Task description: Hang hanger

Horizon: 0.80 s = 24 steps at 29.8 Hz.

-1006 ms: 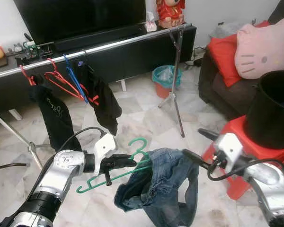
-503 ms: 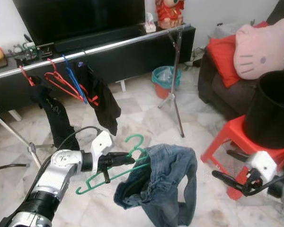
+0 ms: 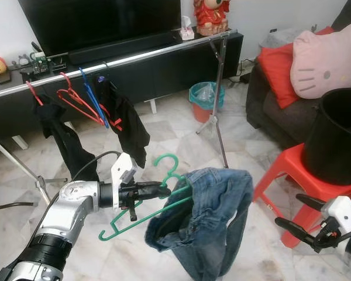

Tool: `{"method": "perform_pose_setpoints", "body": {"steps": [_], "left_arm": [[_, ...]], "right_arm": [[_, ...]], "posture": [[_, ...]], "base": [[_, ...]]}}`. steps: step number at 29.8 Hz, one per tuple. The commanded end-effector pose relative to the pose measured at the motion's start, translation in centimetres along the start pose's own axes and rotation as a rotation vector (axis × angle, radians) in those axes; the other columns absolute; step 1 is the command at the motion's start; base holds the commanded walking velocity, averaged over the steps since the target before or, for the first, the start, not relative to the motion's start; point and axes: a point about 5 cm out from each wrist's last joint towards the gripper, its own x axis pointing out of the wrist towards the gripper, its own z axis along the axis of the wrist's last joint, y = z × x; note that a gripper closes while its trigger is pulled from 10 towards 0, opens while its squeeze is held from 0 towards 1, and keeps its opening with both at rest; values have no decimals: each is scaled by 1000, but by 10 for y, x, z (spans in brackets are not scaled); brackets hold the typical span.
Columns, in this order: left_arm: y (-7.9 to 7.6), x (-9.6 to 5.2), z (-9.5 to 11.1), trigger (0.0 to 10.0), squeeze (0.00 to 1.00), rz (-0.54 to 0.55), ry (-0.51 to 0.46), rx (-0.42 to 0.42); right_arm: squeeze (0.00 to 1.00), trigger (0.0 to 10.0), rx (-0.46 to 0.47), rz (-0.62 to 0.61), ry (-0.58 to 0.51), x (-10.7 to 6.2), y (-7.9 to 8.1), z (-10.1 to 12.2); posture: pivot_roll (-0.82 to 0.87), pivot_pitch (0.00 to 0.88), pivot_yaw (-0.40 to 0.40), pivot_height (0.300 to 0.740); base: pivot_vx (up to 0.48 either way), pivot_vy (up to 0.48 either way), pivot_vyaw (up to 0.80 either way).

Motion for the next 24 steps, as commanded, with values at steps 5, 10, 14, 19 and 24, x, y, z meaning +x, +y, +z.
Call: {"method": "perform_pose_setpoints", "body": {"steps": [5,10,14,19,24], "left_arm": [[1,-2,22,10000,0,-7,-70,61],[-1,-5,24,10000,0,-20,-69,54],[0,-11,31,10000,0,-29,-75,52],[-2,-14,38,10000,0,-60,-105,38],[-11,-15,46,10000,0,-129,-121,24]], "right_arm": [[0,10000,-14,-229,-96,19,-8,8],[0,10000,1,-235,-112,24,1,4],[0,10000,53,-163,-132,18,7,-1],[0,10000,62,-109,-92,11,7,-7],[0,10000,59,-124,-99,10,3,-5]], "posture": [[45,0,93,740],[57,10,98,740],[54,12,100,740],[53,15,100,740],[55,17,102,740]], "base": [[0,0,0],[0,0,0],[0,0,0],[0,0,0],[0,0,0]]}}
